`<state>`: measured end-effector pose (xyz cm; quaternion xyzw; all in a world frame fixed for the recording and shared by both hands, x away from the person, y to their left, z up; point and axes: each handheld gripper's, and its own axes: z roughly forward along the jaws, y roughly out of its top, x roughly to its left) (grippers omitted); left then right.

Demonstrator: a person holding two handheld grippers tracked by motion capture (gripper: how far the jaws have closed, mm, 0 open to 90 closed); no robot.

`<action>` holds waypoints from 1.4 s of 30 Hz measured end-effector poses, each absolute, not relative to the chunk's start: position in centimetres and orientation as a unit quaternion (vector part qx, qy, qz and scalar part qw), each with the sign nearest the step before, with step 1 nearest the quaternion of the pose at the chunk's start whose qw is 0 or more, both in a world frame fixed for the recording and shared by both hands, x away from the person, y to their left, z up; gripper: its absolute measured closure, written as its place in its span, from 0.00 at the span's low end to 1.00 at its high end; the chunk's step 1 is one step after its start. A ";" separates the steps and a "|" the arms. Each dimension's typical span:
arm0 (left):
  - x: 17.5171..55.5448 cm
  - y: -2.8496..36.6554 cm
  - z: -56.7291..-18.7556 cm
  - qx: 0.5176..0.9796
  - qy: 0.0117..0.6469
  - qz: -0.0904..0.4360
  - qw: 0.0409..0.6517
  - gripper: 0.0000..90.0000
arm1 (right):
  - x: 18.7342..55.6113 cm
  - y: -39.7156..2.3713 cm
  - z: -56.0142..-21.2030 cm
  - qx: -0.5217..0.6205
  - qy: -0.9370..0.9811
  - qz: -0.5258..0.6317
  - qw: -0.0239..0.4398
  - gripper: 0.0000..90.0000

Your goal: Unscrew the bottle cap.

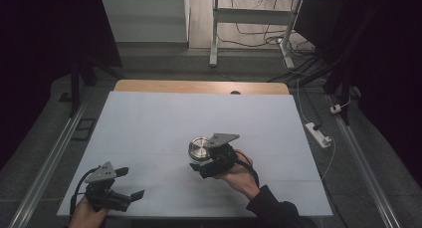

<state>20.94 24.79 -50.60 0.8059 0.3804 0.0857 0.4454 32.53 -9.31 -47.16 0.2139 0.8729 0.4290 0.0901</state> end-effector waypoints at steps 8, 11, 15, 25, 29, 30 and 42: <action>22.0 23.6 -49.5 0.811 0.364 0.080 0.452 0.00 | 32.6 -9.3 -47.2 0.213 0.874 0.429 0.088 0.17; 22.6 23.0 -48.9 0.816 0.357 0.080 0.447 0.00 | 32.6 -9.4 -47.1 0.214 0.873 0.429 0.089 0.17; 23.7 22.3 -48.2 0.820 0.349 0.076 0.447 0.00 | 32.6 -9.5 -47.0 0.215 0.872 0.431 0.090 0.17; 26.2 20.5 -47.0 0.829 0.315 0.065 0.458 0.00 | 32.5 -9.6 -46.9 0.211 0.873 0.430 0.091 0.17; 27.1 19.7 -46.7 0.837 0.300 0.062 0.453 0.00 | 32.5 -9.6 -46.9 0.211 0.872 0.431 0.091 0.17; 27.3 19.6 -46.7 0.838 0.296 0.060 0.454 0.00 | 32.5 -9.6 -46.8 0.211 0.872 0.431 0.090 0.17; 29.6 16.5 -45.6 0.853 0.246 0.054 0.458 0.01 | 32.5 -9.5 -47.0 0.204 0.876 0.430 0.085 0.17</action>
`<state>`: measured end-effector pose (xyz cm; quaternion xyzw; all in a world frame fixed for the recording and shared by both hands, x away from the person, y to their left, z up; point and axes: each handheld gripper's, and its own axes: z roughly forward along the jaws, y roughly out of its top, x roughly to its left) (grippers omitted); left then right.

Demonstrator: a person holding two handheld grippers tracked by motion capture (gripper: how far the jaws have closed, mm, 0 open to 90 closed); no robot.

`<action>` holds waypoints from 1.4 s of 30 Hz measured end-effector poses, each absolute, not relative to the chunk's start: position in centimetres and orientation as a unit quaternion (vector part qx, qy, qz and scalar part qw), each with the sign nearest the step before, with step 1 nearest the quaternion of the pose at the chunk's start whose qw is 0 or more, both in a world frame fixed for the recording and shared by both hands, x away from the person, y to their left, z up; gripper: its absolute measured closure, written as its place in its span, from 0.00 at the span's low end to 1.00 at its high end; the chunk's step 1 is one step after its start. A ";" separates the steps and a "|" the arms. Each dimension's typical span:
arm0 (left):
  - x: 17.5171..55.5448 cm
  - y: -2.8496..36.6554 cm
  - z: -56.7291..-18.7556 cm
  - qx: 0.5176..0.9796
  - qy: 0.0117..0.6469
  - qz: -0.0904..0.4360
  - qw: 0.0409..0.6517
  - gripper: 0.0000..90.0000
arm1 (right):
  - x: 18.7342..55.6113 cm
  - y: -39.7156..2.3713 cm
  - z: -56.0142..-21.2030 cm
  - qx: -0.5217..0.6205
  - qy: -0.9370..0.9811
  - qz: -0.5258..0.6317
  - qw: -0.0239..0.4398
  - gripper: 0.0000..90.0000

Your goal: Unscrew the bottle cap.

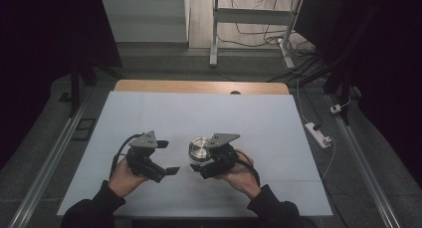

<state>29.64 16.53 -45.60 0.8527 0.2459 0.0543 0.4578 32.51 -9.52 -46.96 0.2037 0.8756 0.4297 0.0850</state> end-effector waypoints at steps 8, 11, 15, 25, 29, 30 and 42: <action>31.1 14.2 -44.8 0.861 0.201 0.041 0.466 0.01 | 32.5 -9.6 -46.8 0.200 0.875 0.434 0.076 0.17; 31.5 13.4 -44.6 0.867 0.185 0.040 0.462 0.01 | 32.4 -9.5 -46.8 0.198 0.875 0.435 0.072 0.17; 31.9 12.6 -44.5 0.872 0.168 0.031 0.458 0.01 | 32.3 -9.4 -46.8 0.193 0.876 0.437 0.067 0.17; 32.8 11.8 -44.1 0.873 0.135 0.009 0.468 0.08 | 32.2 -9.3 -46.9 0.179 0.879 0.439 0.057 0.17; 33.1 11.7 -44.1 0.872 0.118 0.004 0.475 0.15 | 32.2 -9.3 -47.0 0.173 0.880 0.439 0.050 0.17; 33.3 11.4 -44.0 0.873 0.109 0.004 0.475 0.15 | 32.2 -9.3 -47.0 0.171 0.880 0.440 0.048 0.17; 32.3 9.2 -43.8 0.866 0.193 0.062 0.458 0.21 | 32.6 -9.7 -47.0 0.201 0.874 0.438 0.059 0.17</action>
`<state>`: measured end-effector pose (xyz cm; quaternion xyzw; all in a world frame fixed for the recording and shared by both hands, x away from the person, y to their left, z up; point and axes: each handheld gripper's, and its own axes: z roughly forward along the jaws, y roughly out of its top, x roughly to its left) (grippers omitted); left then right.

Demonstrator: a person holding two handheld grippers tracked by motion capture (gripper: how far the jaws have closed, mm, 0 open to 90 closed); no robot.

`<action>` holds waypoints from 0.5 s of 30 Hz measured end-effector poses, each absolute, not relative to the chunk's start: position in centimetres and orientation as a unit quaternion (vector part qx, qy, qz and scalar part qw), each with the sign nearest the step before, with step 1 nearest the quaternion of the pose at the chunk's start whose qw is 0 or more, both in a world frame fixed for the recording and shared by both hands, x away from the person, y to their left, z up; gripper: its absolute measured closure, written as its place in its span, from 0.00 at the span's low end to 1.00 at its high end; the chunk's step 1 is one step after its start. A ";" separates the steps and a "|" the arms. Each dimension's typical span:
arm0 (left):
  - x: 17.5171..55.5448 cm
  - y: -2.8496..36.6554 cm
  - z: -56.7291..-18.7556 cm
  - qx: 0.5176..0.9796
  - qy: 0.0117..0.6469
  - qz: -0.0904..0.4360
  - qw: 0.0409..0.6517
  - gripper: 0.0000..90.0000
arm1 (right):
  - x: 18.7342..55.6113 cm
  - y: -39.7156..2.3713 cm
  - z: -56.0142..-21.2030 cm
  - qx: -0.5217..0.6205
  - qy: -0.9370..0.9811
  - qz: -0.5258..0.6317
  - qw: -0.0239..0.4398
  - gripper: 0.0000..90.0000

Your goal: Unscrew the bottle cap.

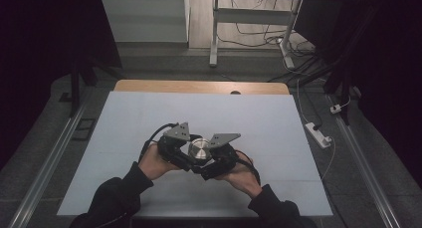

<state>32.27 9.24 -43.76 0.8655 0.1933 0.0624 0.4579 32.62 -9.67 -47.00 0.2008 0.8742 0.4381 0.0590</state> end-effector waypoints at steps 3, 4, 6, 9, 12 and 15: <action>31.9 8.5 -43.7 0.862 0.216 0.080 0.452 0.21 | 32.8 -9.9 -47.0 0.217 0.870 0.437 0.069 0.17; 32.0 8.4 -43.7 0.861 0.217 0.077 0.453 0.20 | 32.9 -10.0 -47.1 0.218 0.870 0.437 0.068 0.17; 32.4 8.9 -43.5 0.854 0.215 0.060 0.469 0.12 | 32.8 -10.1 -47.0 0.216 0.869 0.440 0.066 0.17; 33.1 10.4 -43.1 0.844 0.196 0.032 0.498 0.06 | 32.7 -10.1 -46.6 0.205 0.867 0.450 0.061 0.17; 33.4 12.0 -42.9 0.843 0.162 0.009 0.513 0.05 | 32.5 -10.1 -46.4 0.189 0.869 0.453 0.054 0.17; 33.3 12.9 -42.8 0.851 0.119 -0.002 0.512 0.11 | 32.4 -10.0 -46.5 0.172 0.874 0.451 0.047 0.17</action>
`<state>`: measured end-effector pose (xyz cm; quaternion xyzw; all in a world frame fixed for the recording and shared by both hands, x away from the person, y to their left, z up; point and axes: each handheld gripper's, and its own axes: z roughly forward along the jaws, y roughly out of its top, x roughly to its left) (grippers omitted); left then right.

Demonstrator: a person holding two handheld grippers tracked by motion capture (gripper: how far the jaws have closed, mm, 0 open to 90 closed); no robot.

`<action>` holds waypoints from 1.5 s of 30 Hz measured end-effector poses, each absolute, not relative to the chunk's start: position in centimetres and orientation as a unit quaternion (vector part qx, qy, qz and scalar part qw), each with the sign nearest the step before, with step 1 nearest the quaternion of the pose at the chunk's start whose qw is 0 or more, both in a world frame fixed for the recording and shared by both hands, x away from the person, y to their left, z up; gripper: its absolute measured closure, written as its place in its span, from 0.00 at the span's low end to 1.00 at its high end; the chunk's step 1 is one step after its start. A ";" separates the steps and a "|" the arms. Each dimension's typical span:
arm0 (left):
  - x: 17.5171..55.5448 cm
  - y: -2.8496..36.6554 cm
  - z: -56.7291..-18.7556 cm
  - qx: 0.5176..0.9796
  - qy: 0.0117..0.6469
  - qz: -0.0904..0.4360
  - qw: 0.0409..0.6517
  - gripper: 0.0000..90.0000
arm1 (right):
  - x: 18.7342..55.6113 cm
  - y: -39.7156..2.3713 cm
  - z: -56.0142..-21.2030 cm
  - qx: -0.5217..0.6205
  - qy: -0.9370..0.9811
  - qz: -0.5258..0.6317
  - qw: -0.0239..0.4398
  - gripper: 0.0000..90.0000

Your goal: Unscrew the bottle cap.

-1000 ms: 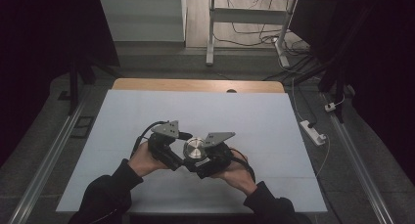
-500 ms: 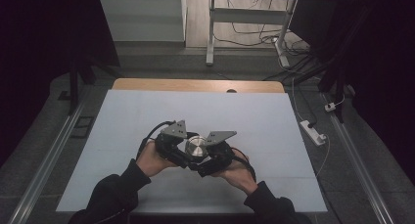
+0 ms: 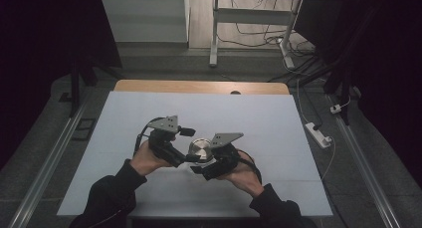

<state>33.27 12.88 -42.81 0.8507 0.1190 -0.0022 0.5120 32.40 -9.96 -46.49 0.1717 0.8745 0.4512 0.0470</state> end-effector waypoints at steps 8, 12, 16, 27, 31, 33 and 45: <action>32.4 11.9 -43.1 0.883 0.061 0.010 0.466 0.21 | 31.6 -9.1 -46.8 0.134 0.887 0.442 0.027 0.17; 32.0 11.5 -43.0 0.880 0.079 0.038 0.467 0.23 | 31.6 -9.1 -46.8 0.135 0.888 0.438 0.040 0.17; 31.7 10.5 -42.9 0.876 0.128 0.072 0.460 0.23 | 32.1 -9.5 -46.8 0.165 0.881 0.439 0.055 0.17; 31.6 10.1 -42.1 0.849 0.189 0.072 0.489 0.12 | 32.7 -10.2 -46.7 0.207 0.867 0.447 0.075 0.17; 32.3 11.9 -41.7 0.834 0.167 0.021 0.526 0.12 | 32.4 -10.1 -46.3 0.183 0.870 0.454 0.062 0.17; 32.3 12.5 -41.9 0.848 0.127 0.006 0.515 0.13 | 32.2 -10.0 -46.2 0.168 0.873 0.454 0.052 0.17; 31.5 10.6 -43.0 0.876 0.128 0.061 0.460 0.22 | 31.9 -9.6 -46.4 0.152 0.883 0.440 0.054 0.17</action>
